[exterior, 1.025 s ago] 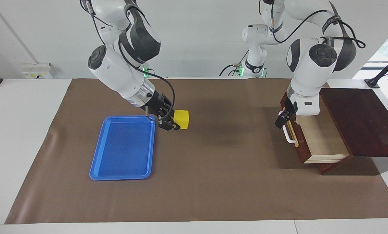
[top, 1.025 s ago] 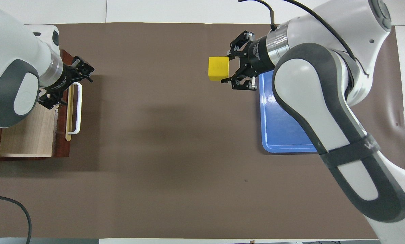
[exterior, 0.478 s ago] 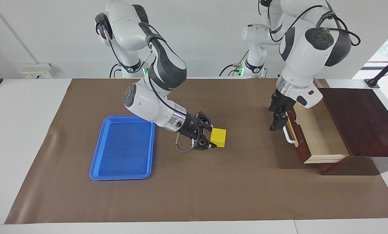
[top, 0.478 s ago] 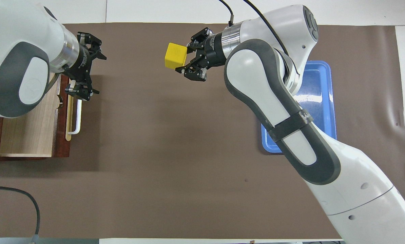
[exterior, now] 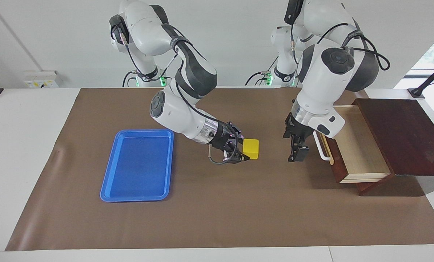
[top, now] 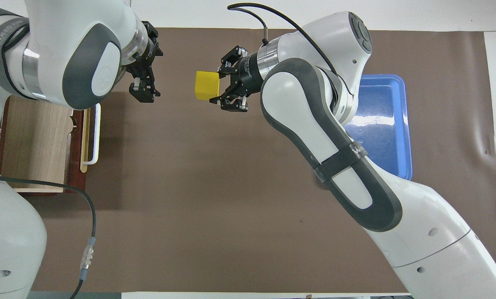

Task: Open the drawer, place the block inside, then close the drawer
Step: 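Bring the left gripper to the cube held by the right gripper, then close the left gripper on the cube while the right gripper opens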

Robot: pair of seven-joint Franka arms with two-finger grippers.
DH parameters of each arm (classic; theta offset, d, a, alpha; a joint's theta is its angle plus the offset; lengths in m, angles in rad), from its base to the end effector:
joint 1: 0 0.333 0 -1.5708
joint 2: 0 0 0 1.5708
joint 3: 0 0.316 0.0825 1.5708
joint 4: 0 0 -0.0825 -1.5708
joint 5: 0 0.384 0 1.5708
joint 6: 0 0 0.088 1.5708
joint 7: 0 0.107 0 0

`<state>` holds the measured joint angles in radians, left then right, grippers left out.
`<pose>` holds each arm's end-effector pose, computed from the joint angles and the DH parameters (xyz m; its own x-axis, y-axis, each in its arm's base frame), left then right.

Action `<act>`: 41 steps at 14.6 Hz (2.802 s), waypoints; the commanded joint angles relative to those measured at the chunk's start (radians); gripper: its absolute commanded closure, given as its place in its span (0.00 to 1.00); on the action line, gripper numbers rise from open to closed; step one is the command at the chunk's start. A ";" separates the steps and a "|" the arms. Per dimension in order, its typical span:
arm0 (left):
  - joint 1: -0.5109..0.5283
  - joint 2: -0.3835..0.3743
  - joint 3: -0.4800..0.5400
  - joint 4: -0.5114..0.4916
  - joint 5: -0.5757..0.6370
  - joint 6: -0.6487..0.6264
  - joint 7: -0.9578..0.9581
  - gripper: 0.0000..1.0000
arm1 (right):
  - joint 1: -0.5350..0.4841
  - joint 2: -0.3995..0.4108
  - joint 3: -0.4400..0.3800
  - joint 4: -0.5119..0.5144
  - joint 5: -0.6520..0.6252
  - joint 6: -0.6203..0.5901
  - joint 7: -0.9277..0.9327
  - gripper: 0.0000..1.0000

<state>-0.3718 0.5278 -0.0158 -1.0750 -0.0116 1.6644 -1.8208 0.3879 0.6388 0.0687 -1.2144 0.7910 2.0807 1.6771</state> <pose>0.6593 -0.2670 0.5333 0.1349 0.9903 -0.0342 0.9896 -0.1329 0.0548 0.6734 0.3544 0.4419 0.0048 -0.6990 -0.7151 -0.9999 -0.0097 0.0027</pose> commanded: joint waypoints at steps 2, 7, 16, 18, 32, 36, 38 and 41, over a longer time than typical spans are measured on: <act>-0.064 0.003 0.028 0.055 -0.019 -0.060 -0.032 0.00 | -0.004 -0.019 0.002 -0.039 -0.016 -0.036 -0.103 1.00; -0.102 -0.078 0.025 -0.103 -0.013 -0.034 -0.146 0.00 | -0.004 -0.025 0.000 -0.039 -0.039 -0.097 -0.122 1.00; -0.148 -0.152 0.025 -0.264 -0.016 0.067 -0.273 0.00 | -0.001 -0.028 -0.003 -0.039 -0.045 -0.113 -0.109 1.00; -0.156 -0.152 0.025 -0.273 -0.018 0.110 -0.293 0.00 | 0.000 -0.028 -0.003 -0.039 -0.050 -0.105 -0.080 1.00; -0.188 -0.186 0.027 -0.370 -0.005 0.175 -0.325 0.03 | 0.006 -0.033 -0.003 -0.051 -0.064 -0.097 -0.073 1.00; -0.188 -0.180 0.027 -0.370 0.007 0.184 -0.359 0.43 | 0.006 -0.033 -0.004 -0.051 -0.064 -0.097 -0.071 1.00; -0.188 -0.180 0.027 -0.368 0.007 0.186 -0.362 0.66 | 0.006 -0.033 -0.003 -0.051 -0.064 -0.097 -0.071 1.00; -0.187 -0.178 0.027 -0.367 0.005 0.186 -0.362 0.84 | 0.006 -0.033 -0.003 -0.051 -0.064 -0.097 -0.071 1.00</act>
<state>-0.5430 0.3781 0.0012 -1.3964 -0.0106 1.8423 -2.1624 0.3936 0.6332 0.0687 -1.2389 0.7396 1.9653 1.5821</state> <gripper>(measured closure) 0.445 0.436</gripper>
